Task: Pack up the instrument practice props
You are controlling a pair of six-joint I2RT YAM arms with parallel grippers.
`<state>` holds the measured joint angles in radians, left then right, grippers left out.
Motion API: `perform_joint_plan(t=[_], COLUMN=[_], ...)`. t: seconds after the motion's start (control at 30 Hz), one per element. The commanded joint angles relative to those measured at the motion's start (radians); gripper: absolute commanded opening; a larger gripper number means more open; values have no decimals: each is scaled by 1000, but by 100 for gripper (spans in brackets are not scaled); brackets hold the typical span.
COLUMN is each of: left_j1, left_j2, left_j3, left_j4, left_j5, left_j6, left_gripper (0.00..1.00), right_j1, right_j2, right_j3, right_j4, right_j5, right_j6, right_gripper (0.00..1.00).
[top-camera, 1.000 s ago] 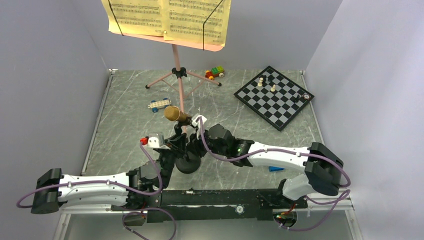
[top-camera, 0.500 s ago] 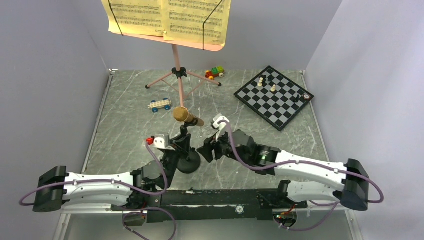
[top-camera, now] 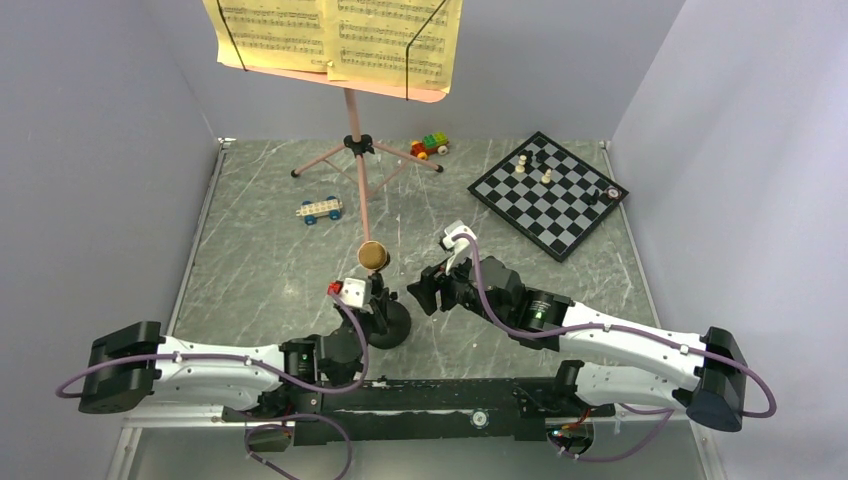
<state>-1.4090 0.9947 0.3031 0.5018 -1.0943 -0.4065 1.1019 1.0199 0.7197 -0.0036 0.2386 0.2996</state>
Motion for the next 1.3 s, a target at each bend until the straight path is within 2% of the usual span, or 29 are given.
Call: perform_joint_plan(t=[0.0, 0.07, 0.33, 0.57, 0.6, 0.67, 0.83, 1.03, 1.13, 1.27], left_j1=[-19, -18, -18, -18, -19, -19, -19, -17, -14, 9], left_j2=[-13, -48, -156, -235, -252, -292, -389, -329, -290, -211], left_j3=[-122, -146, -150, -121, -117, -110, -76, -13, 9, 58], left_j4=[-129, -70, 12, 42, 43, 49, 86, 166, 212, 180], left_j5=[129, 148, 216, 244, 249, 251, 234, 151, 134, 117], left_j6=[-47, -1, 113, 172, 187, 207, 296, 472, 485, 471], left_gripper=[0, 2, 40, 61, 71, 76, 79, 82, 77, 63], right_j1=[-6, -8, -9, -8, -9, -10, -10, -9, -10, -10], right_j2=[-16, -13, -1, 1, -2, -8, -23, -24, -30, -36], right_j3=[9, 10, 20, 23, 21, 21, 12, -3, -13, -17], right_j4=[8, 8, 8, -19, -21, -26, -32, -27, -24, -27], right_j5=[16, 11, 6, 6, 8, 12, 23, 25, 26, 29], right_j6=[5, 4, 9, 16, 16, 15, 15, 28, 30, 33], right_gripper=[67, 67, 69, 69, 69, 70, 70, 70, 70, 70])
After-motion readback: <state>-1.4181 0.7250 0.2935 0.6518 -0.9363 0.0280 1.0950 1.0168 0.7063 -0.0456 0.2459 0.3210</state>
